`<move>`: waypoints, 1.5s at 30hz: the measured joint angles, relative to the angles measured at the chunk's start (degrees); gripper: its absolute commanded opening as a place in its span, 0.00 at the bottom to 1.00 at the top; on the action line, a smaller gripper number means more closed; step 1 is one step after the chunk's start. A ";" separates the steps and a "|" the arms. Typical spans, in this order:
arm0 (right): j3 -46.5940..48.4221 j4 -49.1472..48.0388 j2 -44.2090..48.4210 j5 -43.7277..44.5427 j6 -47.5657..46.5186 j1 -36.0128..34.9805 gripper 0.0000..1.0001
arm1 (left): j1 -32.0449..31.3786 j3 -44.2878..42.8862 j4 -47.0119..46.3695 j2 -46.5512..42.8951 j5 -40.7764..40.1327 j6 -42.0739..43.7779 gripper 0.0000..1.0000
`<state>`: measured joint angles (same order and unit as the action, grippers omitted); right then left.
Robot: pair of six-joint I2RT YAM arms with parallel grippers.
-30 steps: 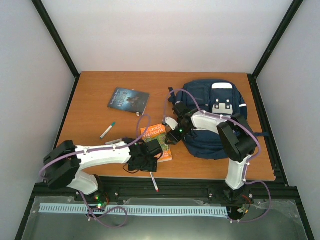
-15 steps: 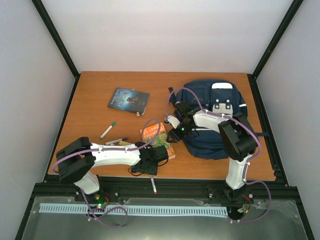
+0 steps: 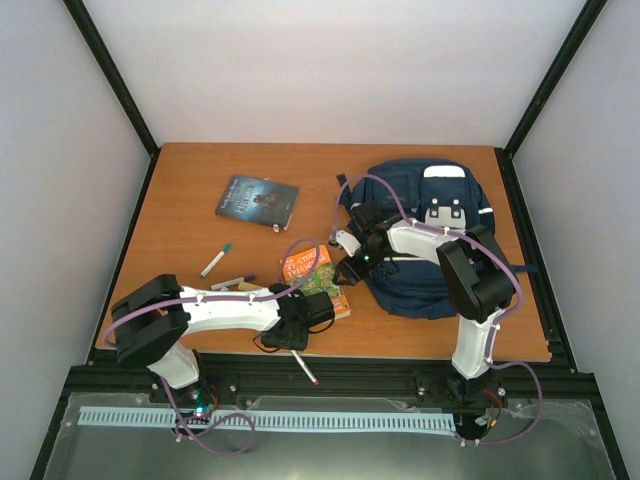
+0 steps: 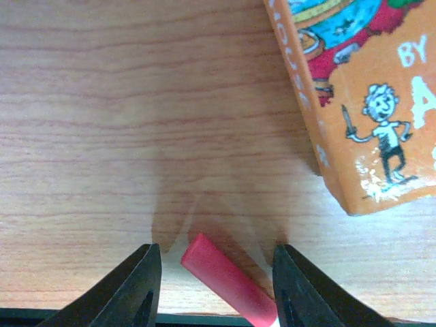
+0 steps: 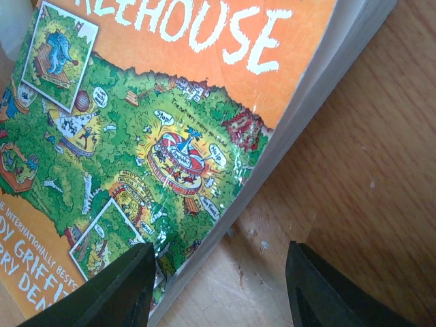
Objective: Pack the student bag
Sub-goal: Pick up the stationery from the center of the board, then place the stationery at the center of the board.
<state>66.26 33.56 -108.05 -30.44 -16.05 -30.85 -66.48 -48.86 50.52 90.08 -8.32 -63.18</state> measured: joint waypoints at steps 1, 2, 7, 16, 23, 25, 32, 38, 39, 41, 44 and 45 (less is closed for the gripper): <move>0.00 0.00 0.00 -0.07 0.00 0.02 0.54 | 0.00 0.04 -0.22 -0.02 0.42 -0.13 0.47; 0.00 0.02 0.00 -0.09 -0.02 0.04 0.54 | 0.00 0.09 -0.46 -0.09 0.79 -0.28 0.47; 0.00 0.02 0.00 -0.22 -0.04 0.09 0.54 | 0.00 0.55 -1.86 -0.48 2.84 -1.66 0.40; -0.09 0.00 0.00 -0.26 -0.15 0.09 0.54 | 0.00 1.31 -3.23 -1.01 4.90 -3.37 0.22; -0.33 -0.04 0.00 -0.66 -0.42 0.35 0.54 | 1.60 -0.50 -2.97 0.81 4.02 -1.66 0.15; -0.37 -0.07 0.02 -0.85 -0.42 0.42 0.54 | 3.06 -0.50 -2.71 0.79 3.26 -0.68 0.15; -0.44 -0.02 0.02 -1.46 -0.46 0.70 0.54 | 13.40 -0.57 -0.50 0.35 -1.53 5.25 0.10; -0.48 0.00 0.02 -1.60 -0.48 0.72 0.55 | 21.55 -4.48 0.48 0.74 -5.92 11.52 0.11; -0.48 0.00 0.02 -1.62 -0.48 0.72 0.55 | 22.29 -5.84 0.42 1.18 -6.51 12.37 0.13; -0.48 0.02 0.02 -1.70 -0.48 0.72 0.55 | 23.56 -8.83 0.15 2.45 -7.30 14.01 0.20; -0.52 0.04 0.02 -1.73 -0.44 0.72 0.58 | 24.22 -11.47 -0.13 3.63 -7.98 15.45 0.35; -0.52 0.11 0.02 -1.75 -0.39 0.72 0.58 | 24.33 -12.02 -0.13 3.67 -8.00 15.87 0.38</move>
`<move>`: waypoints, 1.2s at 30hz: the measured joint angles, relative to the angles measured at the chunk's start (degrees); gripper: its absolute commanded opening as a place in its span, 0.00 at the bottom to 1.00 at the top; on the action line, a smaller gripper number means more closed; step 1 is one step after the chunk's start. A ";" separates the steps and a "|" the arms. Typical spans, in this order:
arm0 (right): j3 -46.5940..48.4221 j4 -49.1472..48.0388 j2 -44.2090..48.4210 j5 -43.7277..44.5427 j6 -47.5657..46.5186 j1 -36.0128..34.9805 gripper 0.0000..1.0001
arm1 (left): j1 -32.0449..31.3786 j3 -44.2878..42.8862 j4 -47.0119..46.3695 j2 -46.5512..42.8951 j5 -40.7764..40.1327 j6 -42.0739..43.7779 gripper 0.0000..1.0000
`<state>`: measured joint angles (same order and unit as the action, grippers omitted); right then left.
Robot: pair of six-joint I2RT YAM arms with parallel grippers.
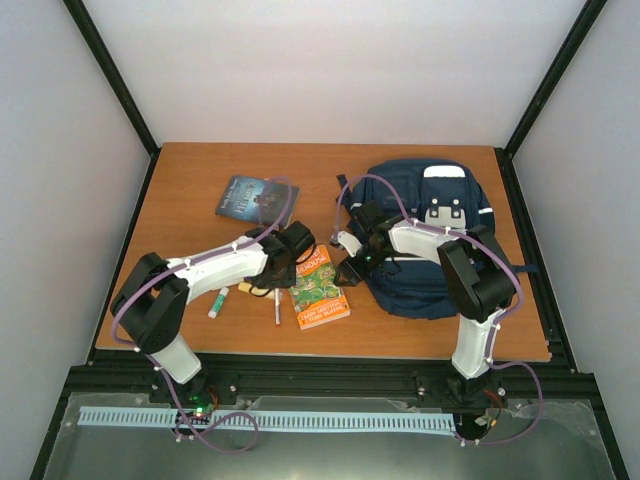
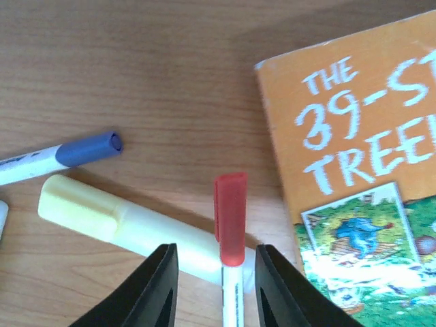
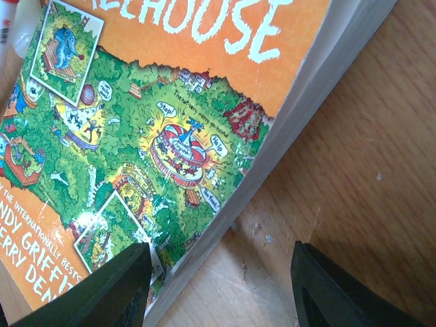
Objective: Pack the student bag
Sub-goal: Place the stationery at the center of the board, then pick up the book from the center of the board.
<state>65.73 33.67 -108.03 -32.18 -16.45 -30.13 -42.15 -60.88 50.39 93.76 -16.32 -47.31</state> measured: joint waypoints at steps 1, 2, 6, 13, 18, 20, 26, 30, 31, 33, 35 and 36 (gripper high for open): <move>0.00 0.04 0.00 -0.04 0.00 0.00 0.59 | 0.04 -0.55 0.11 -0.07 0.02 0.28 0.41; 0.00 0.15 0.00 -0.09 0.02 0.00 0.59 | 0.07 -0.87 0.07 -0.09 0.04 0.63 0.43; 0.74 1.57 0.00 -0.44 0.87 0.00 0.60 | 0.07 -1.44 0.04 -0.33 0.59 0.70 0.58; 7.98 4.79 -4.26 -2.05 3.41 0.24 0.59 | 0.07 0.02 -2.75 -3.02 3.34 0.52 0.61; 10.75 5.35 -7.93 -2.82 5.60 0.37 0.48 | 0.07 2.73 -8.35 -6.34 8.55 -0.48 0.64; 10.97 5.27 -8.26 -2.29 6.60 0.48 0.39 | 0.07 3.04 -10.78 -6.60 10.10 -1.33 0.65; 10.99 4.90 -9.38 -3.65 9.44 1.51 0.31 | 0.07 3.65 -15.32 -5.20 12.96 -4.07 0.68; 10.43 4.31 -9.94 -6.38 10.36 2.40 0.27 | 0.07 3.65 -16.48 -2.27 14.14 -5.40 0.71; 10.21 4.07 -10.01 -7.17 10.54 2.60 0.26 | 0.07 3.65 -16.59 -1.73 14.25 -5.70 0.71; 9.79 3.65 -10.10 -8.22 10.86 3.08 0.26 | 0.07 3.63 -16.63 -0.85 14.32 -6.36 0.72; 9.44 3.32 -10.21 -9.03 11.17 3.63 0.27 | 0.07 3.43 -16.57 -0.02 14.34 -6.95 0.72; 9.25 3.15 -10.23 -9.42 11.32 4.00 0.27 | 0.07 3.30 -16.55 0.33 14.36 -7.15 0.73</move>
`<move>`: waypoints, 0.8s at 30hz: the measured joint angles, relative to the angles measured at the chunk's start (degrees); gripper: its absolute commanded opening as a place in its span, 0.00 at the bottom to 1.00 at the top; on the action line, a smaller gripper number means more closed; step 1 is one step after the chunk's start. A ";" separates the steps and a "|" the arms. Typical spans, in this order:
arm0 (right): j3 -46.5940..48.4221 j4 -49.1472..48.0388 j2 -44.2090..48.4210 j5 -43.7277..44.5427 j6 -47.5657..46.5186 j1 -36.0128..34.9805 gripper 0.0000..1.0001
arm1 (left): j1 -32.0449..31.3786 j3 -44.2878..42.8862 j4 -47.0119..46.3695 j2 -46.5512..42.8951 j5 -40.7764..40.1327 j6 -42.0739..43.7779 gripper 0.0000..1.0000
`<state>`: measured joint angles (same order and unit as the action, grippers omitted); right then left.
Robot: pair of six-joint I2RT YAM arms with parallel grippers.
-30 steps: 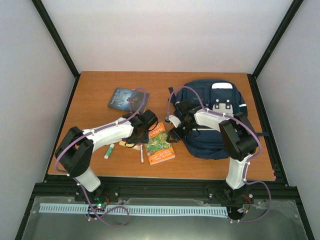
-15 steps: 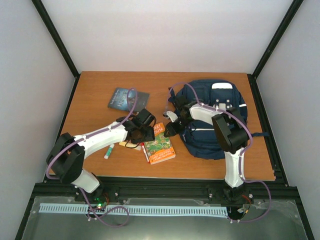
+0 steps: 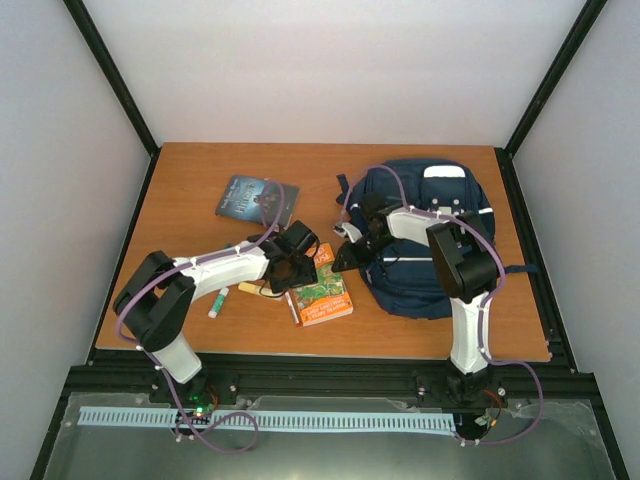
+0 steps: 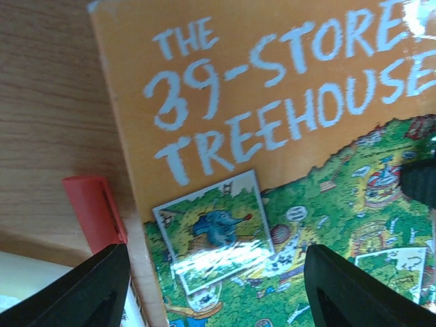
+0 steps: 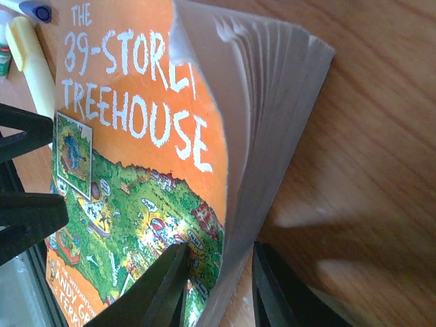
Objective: Pack the student bag
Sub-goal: Pick up the book from the center of the board.
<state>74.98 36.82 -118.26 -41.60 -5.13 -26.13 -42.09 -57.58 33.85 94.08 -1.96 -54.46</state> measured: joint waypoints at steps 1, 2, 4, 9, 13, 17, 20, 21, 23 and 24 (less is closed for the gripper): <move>-0.17 -0.07 -0.02 -0.39 0.09 0.44 0.27 | 0.00 -0.13 -0.02 0.39 0.02 -0.28 0.74; -0.35 -0.13 -0.07 -0.83 0.17 0.92 0.27 | 0.00 -0.22 -0.02 0.66 0.09 -0.48 0.75; -0.76 -0.24 -0.24 -1.90 0.28 1.90 0.29 | 0.00 -0.24 -0.04 1.09 0.35 -0.90 0.76; -1.22 -0.17 0.00 -3.34 0.28 3.65 0.44 | 0.00 -1.05 -1.09 3.17 2.25 -1.29 0.78; -1.42 -0.24 0.33 -3.28 0.24 4.26 0.43 | 0.00 -1.92 -2.49 5.07 3.28 -1.36 0.79; -2.05 -0.70 0.42 -3.23 0.24 4.39 0.40 | 0.00 -3.04 -3.04 6.73 3.82 -1.95 0.84; -2.29 -0.94 0.39 -3.13 0.28 4.52 0.35 | 0.00 -3.80 -4.11 7.65 4.35 -2.84 0.86; -2.29 -1.03 0.33 -3.08 0.26 4.59 0.33 | 0.07 -3.89 -4.72 7.80 4.63 -3.04 0.86; -2.29 -1.09 0.13 -3.02 0.26 4.74 0.33 | 0.22 -3.89 -5.92 7.93 5.31 -3.78 0.87; -2.27 -1.09 -0.04 -2.97 0.28 4.79 0.32 | 0.37 -3.72 -6.38 7.91 5.70 -4.13 0.87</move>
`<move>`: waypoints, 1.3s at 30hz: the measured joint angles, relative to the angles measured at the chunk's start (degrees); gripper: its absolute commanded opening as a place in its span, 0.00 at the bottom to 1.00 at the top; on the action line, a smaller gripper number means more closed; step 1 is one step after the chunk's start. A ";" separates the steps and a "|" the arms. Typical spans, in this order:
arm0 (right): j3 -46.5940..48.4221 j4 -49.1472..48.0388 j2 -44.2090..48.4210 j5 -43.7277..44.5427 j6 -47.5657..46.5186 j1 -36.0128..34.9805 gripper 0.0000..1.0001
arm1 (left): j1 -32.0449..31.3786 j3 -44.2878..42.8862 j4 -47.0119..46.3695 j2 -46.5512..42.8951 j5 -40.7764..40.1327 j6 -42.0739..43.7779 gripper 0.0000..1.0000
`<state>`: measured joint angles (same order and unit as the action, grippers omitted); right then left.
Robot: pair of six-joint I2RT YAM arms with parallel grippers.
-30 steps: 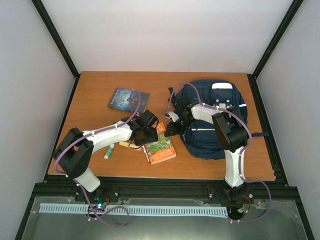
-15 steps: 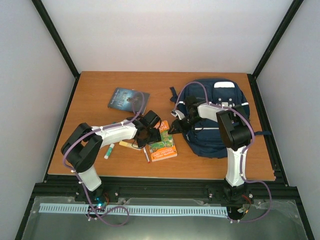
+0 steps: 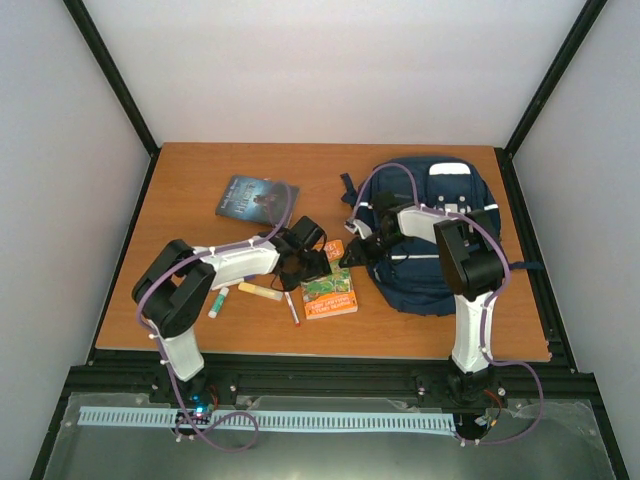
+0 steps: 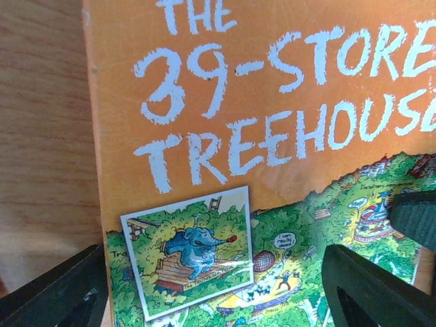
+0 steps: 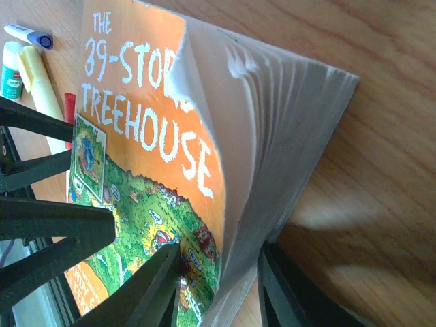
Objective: Pack the student bag
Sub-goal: Pick up the book from the center of the board.
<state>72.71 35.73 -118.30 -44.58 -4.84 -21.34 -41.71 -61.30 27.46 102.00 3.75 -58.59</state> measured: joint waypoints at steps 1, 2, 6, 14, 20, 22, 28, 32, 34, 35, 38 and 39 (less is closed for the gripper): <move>0.07 0.07 -0.42 0.04 0.02 0.09 0.32 | 0.15 0.24 -0.50 -0.09 0.46 -0.31 0.87; 0.24 0.28 -0.59 0.09 0.02 0.20 0.32 | 0.24 0.63 -1.27 -0.31 1.05 -0.66 0.86; 0.90 1.03 -1.05 0.11 0.07 0.72 0.31 | 1.01 2.80 -5.20 -1.49 3.58 -1.60 0.85; 1.42 1.46 -1.46 0.07 0.04 1.73 0.30 | 1.22 9.42 -14.23 -6.14 7.45 -4.87 0.83; 2.10 2.25 -2.43 -1.38 0.04 2.10 0.28 | 1.20 11.89 -16.98 -11.54 7.37 -7.48 0.81; 2.14 2.29 -2.58 -1.68 0.09 2.21 0.27 | 1.20 11.89 -17.18 -12.33 7.13 -8.11 0.81; 2.25 2.40 -2.89 -2.40 0.11 2.45 0.27 | 1.20 13.44 -19.30 -12.17 6.95 -10.10 0.81; 2.25 2.40 -2.95 -2.47 0.07 2.47 0.27 | 1.20 17.11 -24.98 -10.14 7.04 -12.70 0.81; 2.25 2.40 -2.95 -2.38 0.07 2.47 0.26 | 1.20 18.56 -28.89 -8.57 7.48 -13.75 0.83; 2.29 2.43 -2.99 -2.49 0.07 2.56 0.26 | 1.22 18.62 -30.38 -8.24 7.89 -14.34 0.84; 2.32 2.40 -3.08 -2.62 0.09 2.67 0.25 | 1.20 18.75 -35.65 -6.40 8.70 -15.74 0.88; 2.32 2.40 -3.10 -2.69 0.07 2.71 0.25 | 1.20 18.75 -37.11 -5.86 8.87 -16.15 0.88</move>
<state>75.02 38.13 -121.40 -47.27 -4.78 -18.63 -40.51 -42.54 -9.65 96.14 12.62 -74.74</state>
